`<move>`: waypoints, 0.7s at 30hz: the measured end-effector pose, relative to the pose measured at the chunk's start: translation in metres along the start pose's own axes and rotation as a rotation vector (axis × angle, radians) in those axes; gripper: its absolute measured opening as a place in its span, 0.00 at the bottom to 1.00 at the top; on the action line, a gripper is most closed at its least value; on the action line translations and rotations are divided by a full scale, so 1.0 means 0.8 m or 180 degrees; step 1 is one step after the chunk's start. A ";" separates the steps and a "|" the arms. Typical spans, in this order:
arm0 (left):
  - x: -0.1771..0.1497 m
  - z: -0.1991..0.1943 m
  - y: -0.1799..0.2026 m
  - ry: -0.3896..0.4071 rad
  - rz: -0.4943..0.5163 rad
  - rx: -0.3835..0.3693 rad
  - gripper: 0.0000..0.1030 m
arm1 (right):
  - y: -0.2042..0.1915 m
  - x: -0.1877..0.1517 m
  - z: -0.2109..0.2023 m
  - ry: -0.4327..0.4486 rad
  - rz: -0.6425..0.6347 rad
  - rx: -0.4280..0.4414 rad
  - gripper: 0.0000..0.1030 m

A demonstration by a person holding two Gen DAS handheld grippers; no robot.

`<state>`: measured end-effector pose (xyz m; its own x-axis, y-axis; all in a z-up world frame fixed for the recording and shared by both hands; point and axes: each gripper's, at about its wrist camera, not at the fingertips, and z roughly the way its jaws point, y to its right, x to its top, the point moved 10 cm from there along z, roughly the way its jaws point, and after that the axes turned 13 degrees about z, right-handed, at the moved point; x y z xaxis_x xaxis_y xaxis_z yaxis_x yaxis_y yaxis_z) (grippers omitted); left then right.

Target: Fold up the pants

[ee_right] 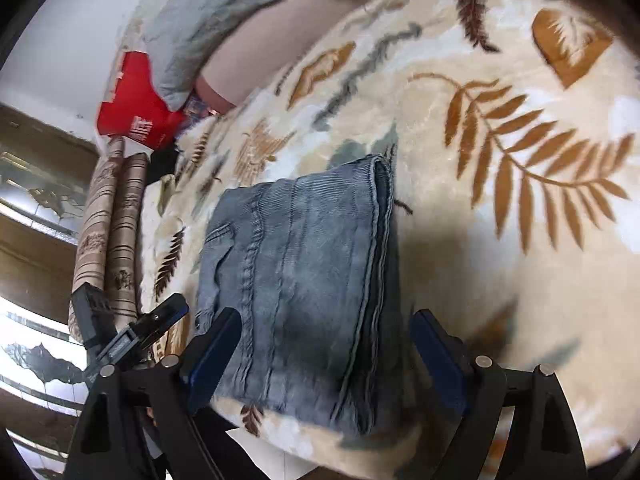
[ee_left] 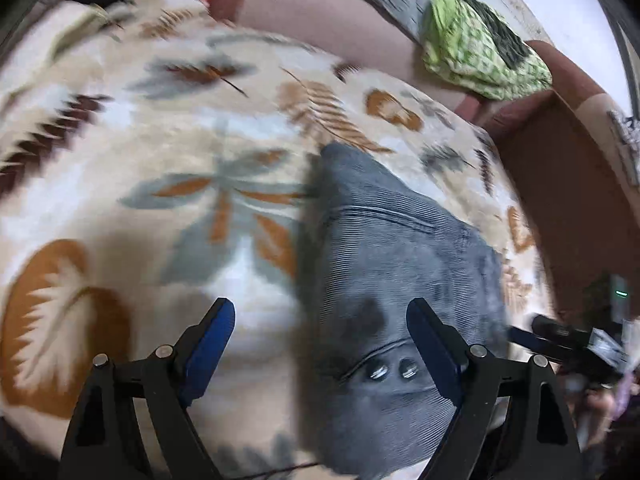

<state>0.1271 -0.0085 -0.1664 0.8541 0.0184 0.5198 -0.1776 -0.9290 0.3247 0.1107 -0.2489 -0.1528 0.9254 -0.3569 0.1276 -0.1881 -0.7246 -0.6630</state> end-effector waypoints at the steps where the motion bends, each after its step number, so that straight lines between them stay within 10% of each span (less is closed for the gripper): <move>1: 0.002 0.008 0.007 -0.0030 0.0011 -0.0118 0.85 | 0.003 0.004 0.011 -0.0087 0.0048 0.0000 0.86; 6: -0.005 0.042 0.015 -0.0208 -0.0128 -0.0369 0.82 | 0.006 0.009 0.051 -0.0378 0.0139 0.0115 0.84; 9: -0.008 0.046 0.023 -0.0258 0.0028 -0.0275 0.44 | 0.000 0.005 0.056 -0.0418 0.0077 0.0103 0.49; 15: -0.005 0.036 0.023 -0.0192 0.0213 -0.0074 0.21 | -0.008 0.005 0.062 -0.0296 -0.0189 -0.0187 0.25; 21: 0.030 -0.022 0.040 0.0254 0.0630 0.0204 0.17 | -0.075 0.011 0.020 0.0059 -0.0610 -0.0136 0.18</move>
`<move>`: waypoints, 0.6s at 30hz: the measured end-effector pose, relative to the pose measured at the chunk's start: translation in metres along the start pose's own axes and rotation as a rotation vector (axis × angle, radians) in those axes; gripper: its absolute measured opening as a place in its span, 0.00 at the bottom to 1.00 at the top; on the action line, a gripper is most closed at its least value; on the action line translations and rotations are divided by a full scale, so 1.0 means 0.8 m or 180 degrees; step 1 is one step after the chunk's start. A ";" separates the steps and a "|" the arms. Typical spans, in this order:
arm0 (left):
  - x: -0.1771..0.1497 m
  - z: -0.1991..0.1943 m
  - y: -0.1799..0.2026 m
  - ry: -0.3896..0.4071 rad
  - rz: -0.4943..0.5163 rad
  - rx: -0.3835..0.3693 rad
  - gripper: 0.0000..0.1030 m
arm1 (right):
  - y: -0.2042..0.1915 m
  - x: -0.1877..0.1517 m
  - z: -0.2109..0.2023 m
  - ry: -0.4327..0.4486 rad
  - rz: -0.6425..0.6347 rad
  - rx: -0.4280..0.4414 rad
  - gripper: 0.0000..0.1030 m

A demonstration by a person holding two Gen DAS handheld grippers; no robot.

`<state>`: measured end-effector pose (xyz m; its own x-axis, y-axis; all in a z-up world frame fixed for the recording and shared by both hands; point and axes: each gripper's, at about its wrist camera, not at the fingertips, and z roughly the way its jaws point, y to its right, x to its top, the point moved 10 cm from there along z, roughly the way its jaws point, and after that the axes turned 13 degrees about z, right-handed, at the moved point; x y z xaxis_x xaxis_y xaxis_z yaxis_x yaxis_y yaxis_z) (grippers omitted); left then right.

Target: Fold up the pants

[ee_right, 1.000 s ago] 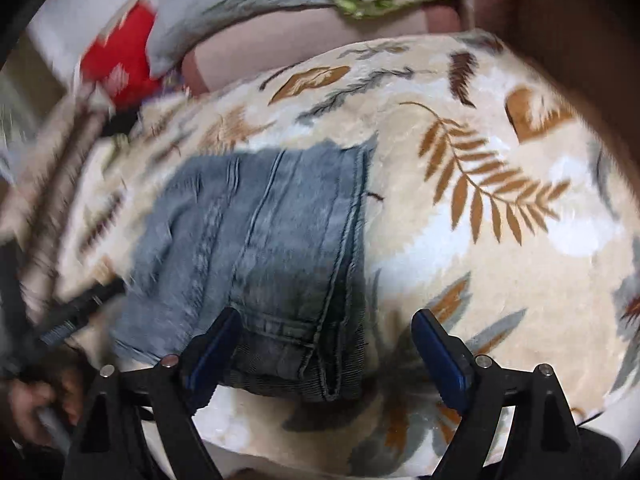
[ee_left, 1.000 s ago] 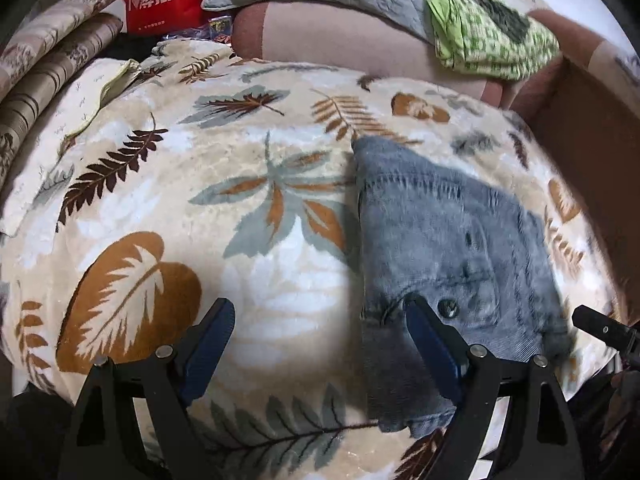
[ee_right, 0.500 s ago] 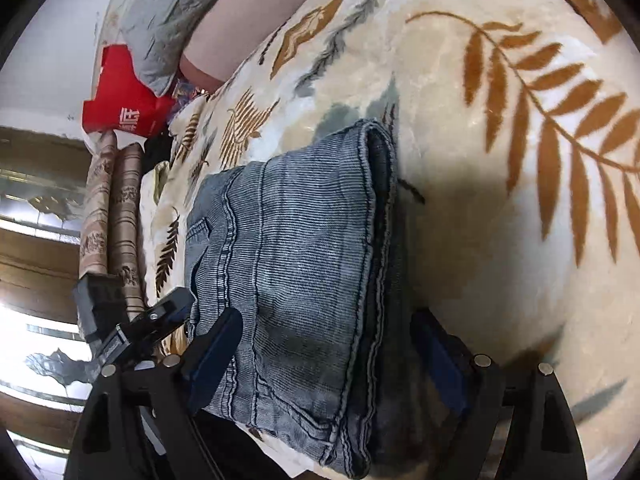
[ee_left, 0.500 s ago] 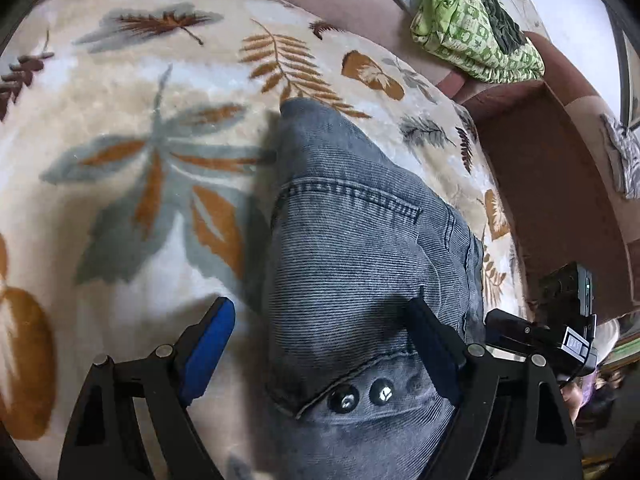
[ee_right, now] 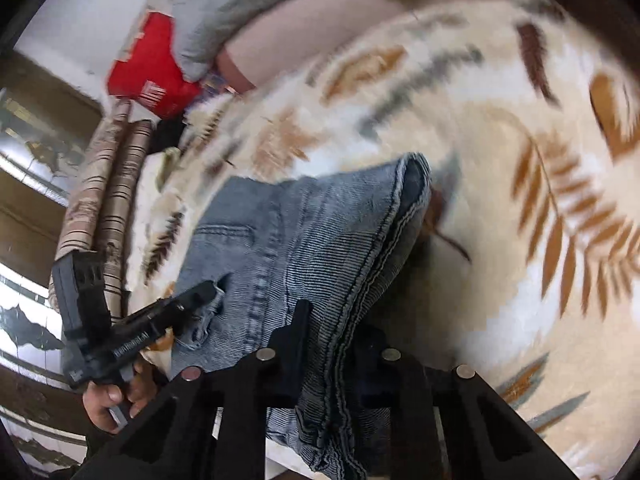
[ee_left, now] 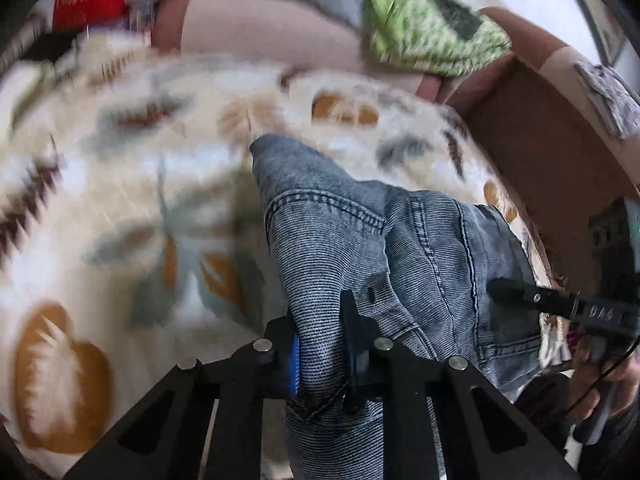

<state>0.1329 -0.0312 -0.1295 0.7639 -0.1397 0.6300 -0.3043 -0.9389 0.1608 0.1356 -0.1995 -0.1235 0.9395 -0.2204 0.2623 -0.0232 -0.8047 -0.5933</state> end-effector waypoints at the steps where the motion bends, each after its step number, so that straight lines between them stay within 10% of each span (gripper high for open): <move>1: 0.011 -0.011 -0.004 0.0092 0.0021 0.0042 0.17 | -0.014 0.008 -0.005 0.0056 -0.0060 0.0019 0.18; 11: 0.056 0.016 -0.102 0.0209 -0.0222 0.0385 0.22 | -0.086 0.089 0.046 0.0317 -0.0457 0.0044 0.19; 14: 0.015 0.077 -0.129 -0.0341 -0.0331 0.0633 0.51 | -0.049 0.082 0.107 0.0042 -0.0343 -0.0229 0.25; 18: 0.011 0.047 -0.143 -0.0126 -0.0394 0.0876 0.74 | -0.025 0.072 0.115 0.0191 -0.0379 -0.0596 0.42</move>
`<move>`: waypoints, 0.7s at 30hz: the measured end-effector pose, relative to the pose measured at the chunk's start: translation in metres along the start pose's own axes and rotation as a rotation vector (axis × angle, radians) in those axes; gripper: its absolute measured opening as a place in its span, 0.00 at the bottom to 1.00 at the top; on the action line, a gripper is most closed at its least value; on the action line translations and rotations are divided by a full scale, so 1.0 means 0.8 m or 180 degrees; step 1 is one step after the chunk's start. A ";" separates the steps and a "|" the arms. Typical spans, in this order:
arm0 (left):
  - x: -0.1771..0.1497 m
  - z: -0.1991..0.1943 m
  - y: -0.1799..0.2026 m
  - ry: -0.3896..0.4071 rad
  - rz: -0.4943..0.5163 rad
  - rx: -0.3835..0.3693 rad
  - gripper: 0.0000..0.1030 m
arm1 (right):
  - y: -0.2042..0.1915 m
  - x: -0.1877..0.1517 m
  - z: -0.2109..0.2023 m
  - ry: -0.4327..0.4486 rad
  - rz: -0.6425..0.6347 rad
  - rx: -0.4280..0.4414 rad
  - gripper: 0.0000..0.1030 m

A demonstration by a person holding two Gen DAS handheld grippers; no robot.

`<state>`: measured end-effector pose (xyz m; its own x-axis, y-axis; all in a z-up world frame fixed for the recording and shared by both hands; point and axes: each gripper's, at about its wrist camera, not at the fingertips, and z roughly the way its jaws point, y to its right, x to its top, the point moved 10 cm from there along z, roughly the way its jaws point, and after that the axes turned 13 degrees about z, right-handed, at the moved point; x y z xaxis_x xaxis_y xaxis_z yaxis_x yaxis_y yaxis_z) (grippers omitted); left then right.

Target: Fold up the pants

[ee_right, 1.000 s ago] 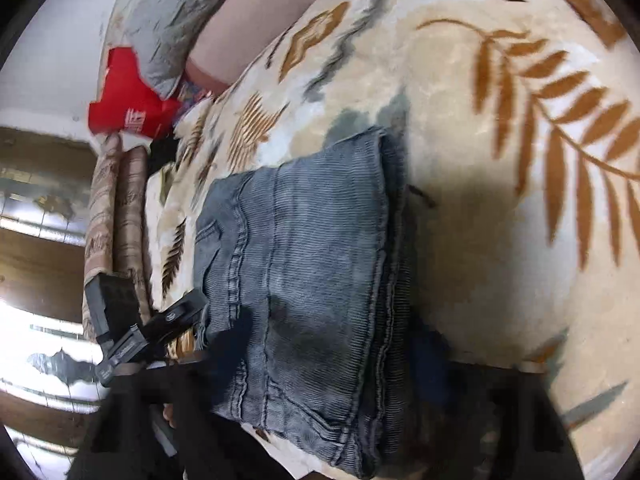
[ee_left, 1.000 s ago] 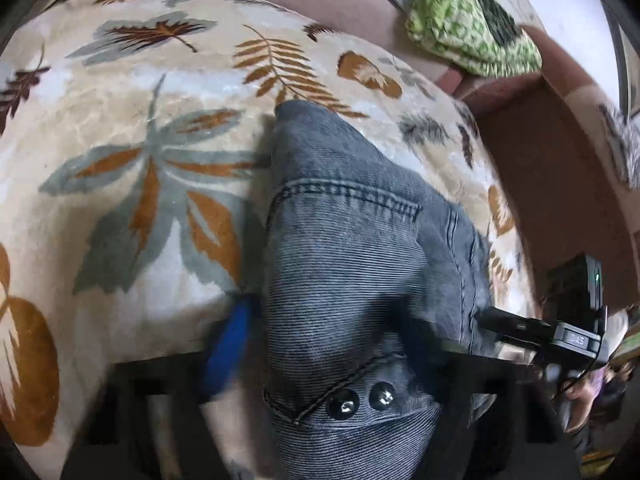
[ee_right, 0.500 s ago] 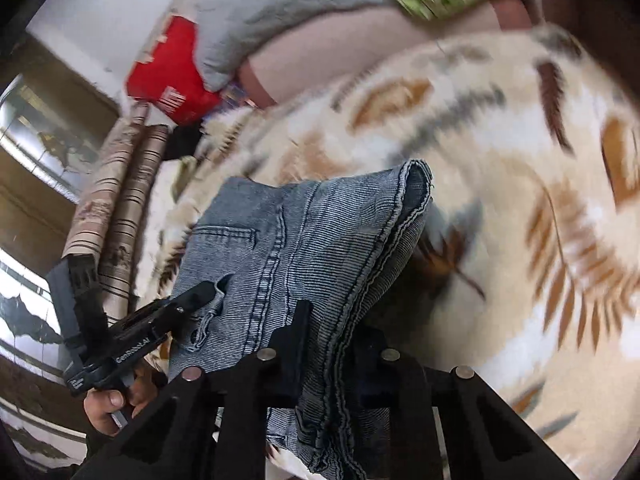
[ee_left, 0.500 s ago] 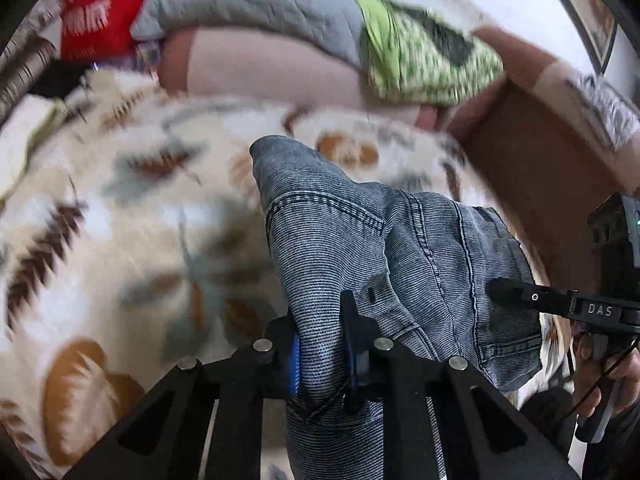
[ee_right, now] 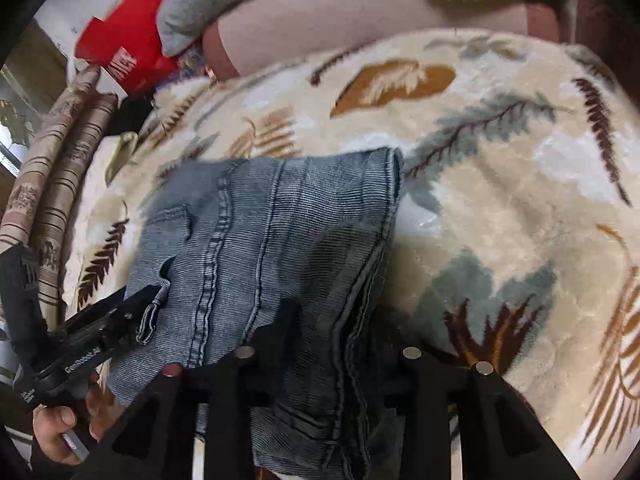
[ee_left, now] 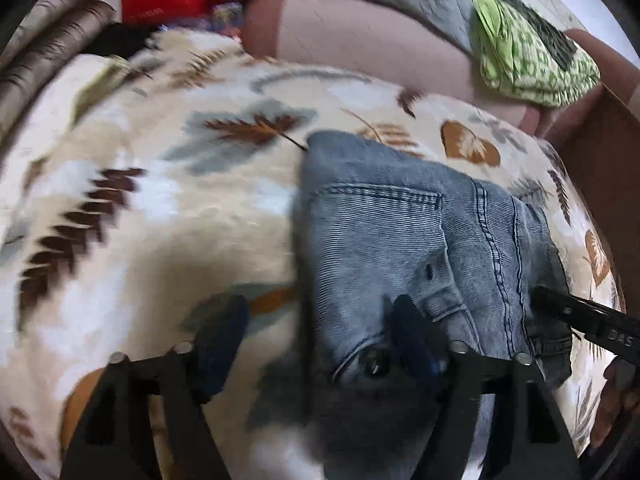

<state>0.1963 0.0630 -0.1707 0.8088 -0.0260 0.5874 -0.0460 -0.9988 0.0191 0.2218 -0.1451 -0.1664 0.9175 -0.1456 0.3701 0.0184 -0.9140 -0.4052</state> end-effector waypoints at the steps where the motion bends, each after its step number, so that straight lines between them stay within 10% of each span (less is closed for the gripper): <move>1: 0.000 -0.015 -0.002 0.0044 -0.0023 -0.0016 0.74 | -0.001 0.000 -0.010 0.0051 -0.0047 -0.0039 0.46; 7: -0.034 -0.070 0.014 0.0261 0.0085 0.0180 0.81 | -0.027 -0.022 -0.093 0.0654 -0.0336 0.0024 0.69; 12: -0.057 -0.038 0.020 -0.0023 0.0253 0.0382 0.83 | 0.015 -0.070 0.002 0.0089 -0.0583 -0.0659 0.71; 18: -0.036 -0.086 0.024 0.0315 0.0257 0.0388 0.83 | 0.005 -0.046 -0.066 0.0551 -0.0504 -0.0516 0.75; 21: -0.059 -0.047 0.030 -0.0038 0.0405 0.0502 0.84 | 0.010 -0.048 -0.056 0.0592 -0.0527 -0.0576 0.87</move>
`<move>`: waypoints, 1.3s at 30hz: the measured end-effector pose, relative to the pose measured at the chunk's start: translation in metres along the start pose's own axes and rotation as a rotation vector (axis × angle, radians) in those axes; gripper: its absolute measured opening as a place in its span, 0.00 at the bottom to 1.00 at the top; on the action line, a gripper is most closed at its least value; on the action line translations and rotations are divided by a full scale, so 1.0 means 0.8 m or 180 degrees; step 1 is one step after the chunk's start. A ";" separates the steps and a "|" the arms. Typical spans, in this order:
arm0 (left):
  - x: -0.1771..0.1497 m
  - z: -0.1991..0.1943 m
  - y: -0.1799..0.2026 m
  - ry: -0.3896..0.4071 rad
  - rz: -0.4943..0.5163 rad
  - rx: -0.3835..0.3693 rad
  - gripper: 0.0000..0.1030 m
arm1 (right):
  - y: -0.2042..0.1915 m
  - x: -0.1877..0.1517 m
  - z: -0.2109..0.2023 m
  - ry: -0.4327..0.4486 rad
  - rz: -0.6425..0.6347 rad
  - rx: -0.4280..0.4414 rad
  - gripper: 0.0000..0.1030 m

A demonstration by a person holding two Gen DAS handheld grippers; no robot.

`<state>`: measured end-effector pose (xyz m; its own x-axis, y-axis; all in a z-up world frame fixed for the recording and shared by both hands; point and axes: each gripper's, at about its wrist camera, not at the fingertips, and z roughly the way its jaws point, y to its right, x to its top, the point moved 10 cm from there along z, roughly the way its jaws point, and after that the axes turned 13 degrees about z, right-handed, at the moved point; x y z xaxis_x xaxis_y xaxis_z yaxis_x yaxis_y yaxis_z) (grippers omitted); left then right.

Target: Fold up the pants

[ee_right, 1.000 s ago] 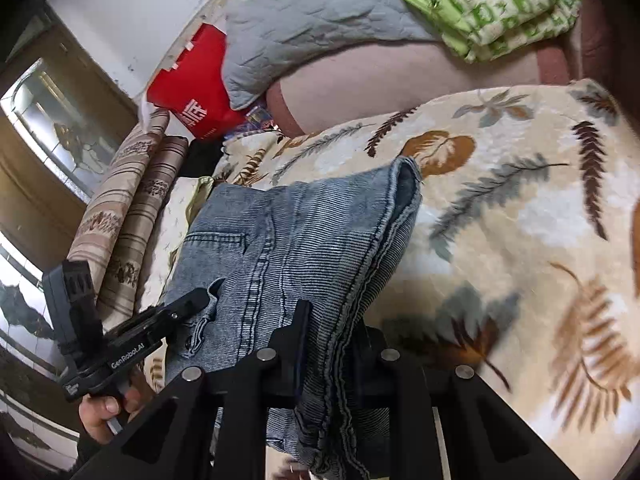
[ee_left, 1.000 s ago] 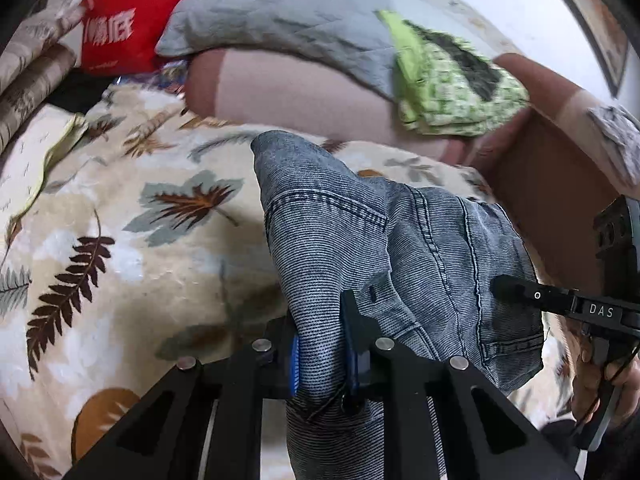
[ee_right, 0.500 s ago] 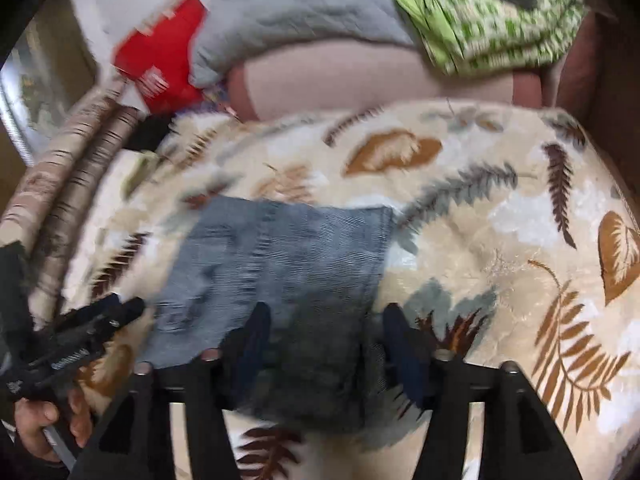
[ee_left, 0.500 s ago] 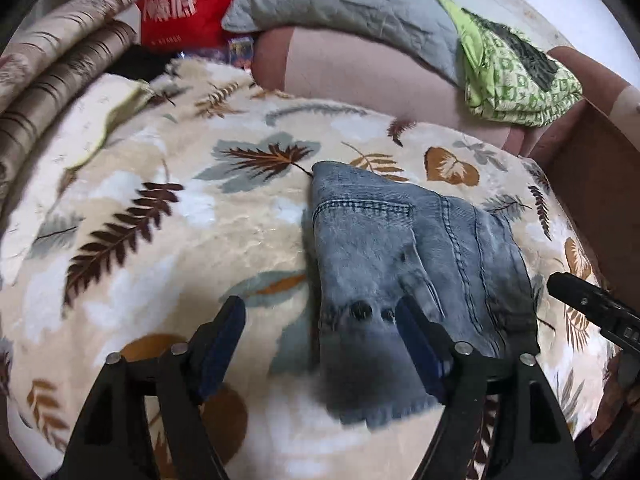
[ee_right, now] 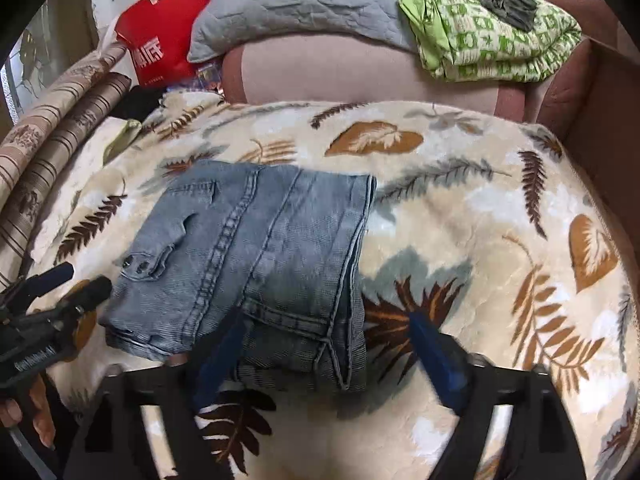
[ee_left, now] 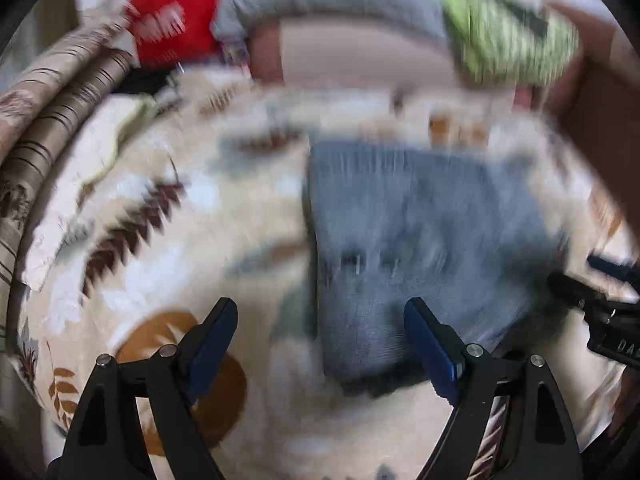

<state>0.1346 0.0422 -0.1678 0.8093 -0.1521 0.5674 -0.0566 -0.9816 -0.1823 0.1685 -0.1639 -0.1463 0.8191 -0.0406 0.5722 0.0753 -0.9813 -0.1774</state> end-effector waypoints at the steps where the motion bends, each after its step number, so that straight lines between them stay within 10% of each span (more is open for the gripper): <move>1: -0.002 0.005 0.000 0.0048 -0.0064 0.0002 0.85 | 0.006 -0.014 0.023 -0.0155 -0.0088 -0.0164 0.87; 5: 0.007 -0.014 -0.004 0.0119 -0.0090 0.0008 0.84 | 0.019 -0.024 0.031 -0.0337 0.0140 -0.0072 0.87; 18: 0.004 -0.065 0.014 0.0197 -0.0109 0.0073 0.84 | 0.040 -0.054 -0.074 0.0356 0.0187 0.0274 0.99; 39: 0.016 -0.098 0.062 0.0348 -0.0107 -0.0335 0.97 | 0.033 -0.082 -0.098 0.0459 -0.0432 -0.0028 1.00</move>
<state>0.0968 -0.0177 -0.1068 0.7436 -0.1249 0.6569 -0.0963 -0.9922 -0.0797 0.0724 -0.2015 -0.1254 0.7119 0.0662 0.6992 0.1739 -0.9812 -0.0842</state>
